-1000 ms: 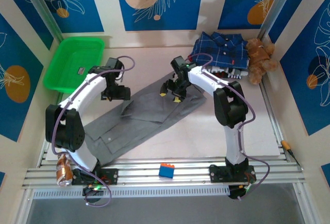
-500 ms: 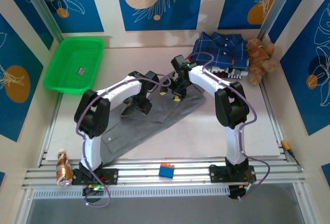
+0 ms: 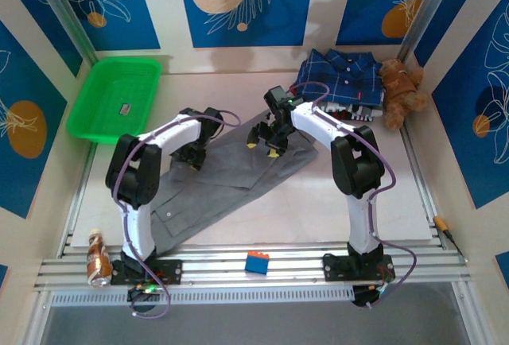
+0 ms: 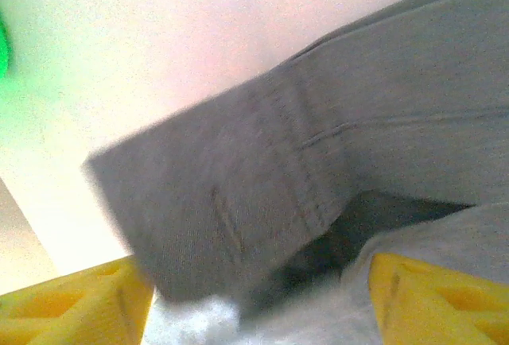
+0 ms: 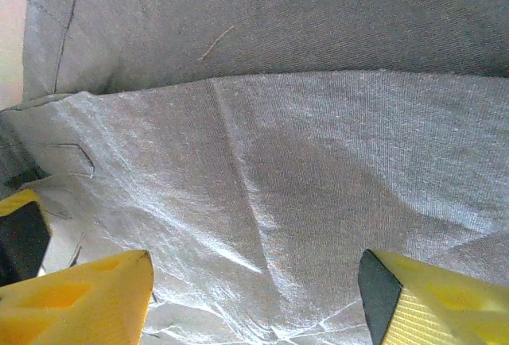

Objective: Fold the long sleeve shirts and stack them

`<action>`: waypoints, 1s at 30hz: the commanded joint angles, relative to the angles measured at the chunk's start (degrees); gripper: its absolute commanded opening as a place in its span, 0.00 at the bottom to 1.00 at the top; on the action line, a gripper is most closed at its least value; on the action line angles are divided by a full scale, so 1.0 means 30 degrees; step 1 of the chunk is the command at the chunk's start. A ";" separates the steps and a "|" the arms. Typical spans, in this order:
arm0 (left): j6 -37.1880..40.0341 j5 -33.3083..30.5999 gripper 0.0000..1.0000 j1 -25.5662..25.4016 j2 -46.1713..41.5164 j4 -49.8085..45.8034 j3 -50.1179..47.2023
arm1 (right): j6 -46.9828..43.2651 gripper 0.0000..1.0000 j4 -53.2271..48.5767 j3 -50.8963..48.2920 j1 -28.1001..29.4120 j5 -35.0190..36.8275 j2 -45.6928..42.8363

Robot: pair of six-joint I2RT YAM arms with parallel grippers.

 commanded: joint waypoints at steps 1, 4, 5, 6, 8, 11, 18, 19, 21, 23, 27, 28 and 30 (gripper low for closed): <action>-0.0508 0.0145 0.72 0.1240 -0.1617 0.0224 -0.0909 | 0.0116 0.70 -0.0176 -0.0355 -0.0079 -0.0463 -0.0502; -0.0828 0.2076 0.77 0.2324 -0.3180 0.1123 -0.1701 | 0.0058 0.70 -0.0231 -0.0321 -0.0077 -0.0444 -0.0606; -0.0807 0.2624 0.79 0.2508 -0.3579 0.1458 -0.1907 | 0.0045 0.70 -0.0222 -0.0311 -0.0076 -0.0466 -0.0621; -0.0688 0.3302 0.80 0.2744 -0.3871 0.1743 -0.2107 | 0.0033 0.70 -0.0247 -0.0285 -0.0075 -0.0488 -0.0625; -0.0598 0.4548 0.80 0.3110 -0.4053 0.2078 -0.2344 | -0.0016 0.70 -0.0305 -0.0158 -0.0045 -0.0649 -0.0662; -0.0863 0.6173 0.79 0.3964 -0.4066 0.2722 -0.2841 | -0.0360 0.71 -0.0439 0.0031 0.0085 -0.0800 -0.0855; -0.0801 0.9357 0.69 0.5377 -0.3322 0.4787 -0.3106 | -0.2696 0.76 0.0196 -0.0606 0.1040 -0.1018 -0.2908; -0.0799 0.9556 0.68 0.5525 -0.3084 0.4884 -0.3017 | -0.3023 0.76 0.0194 -0.0738 0.1251 -0.0912 -0.3234; -0.0728 0.9480 0.65 0.5669 -0.2784 0.5137 -0.2930 | -0.3437 0.77 0.0297 -0.1130 0.1566 -0.0836 -0.3817; -0.0641 0.9494 0.62 0.5810 -0.2348 0.5272 -0.2813 | -0.3603 0.77 0.0475 -0.1556 0.1724 -0.0972 -0.4294; -0.0472 0.9314 0.58 0.5929 -0.1624 0.5433 -0.2516 | -0.3758 0.77 0.0798 -0.2287 0.1856 -0.1133 -0.5037; -0.0445 0.9203 0.57 0.5930 -0.1475 0.5490 -0.2461 | -0.3805 0.77 0.0873 -0.2359 0.1861 -0.1155 -0.5166; -0.0404 0.9092 0.56 0.6001 -0.1212 0.5665 -0.2393 | -0.3862 0.77 0.0975 -0.2453 0.1899 -0.1212 -0.5348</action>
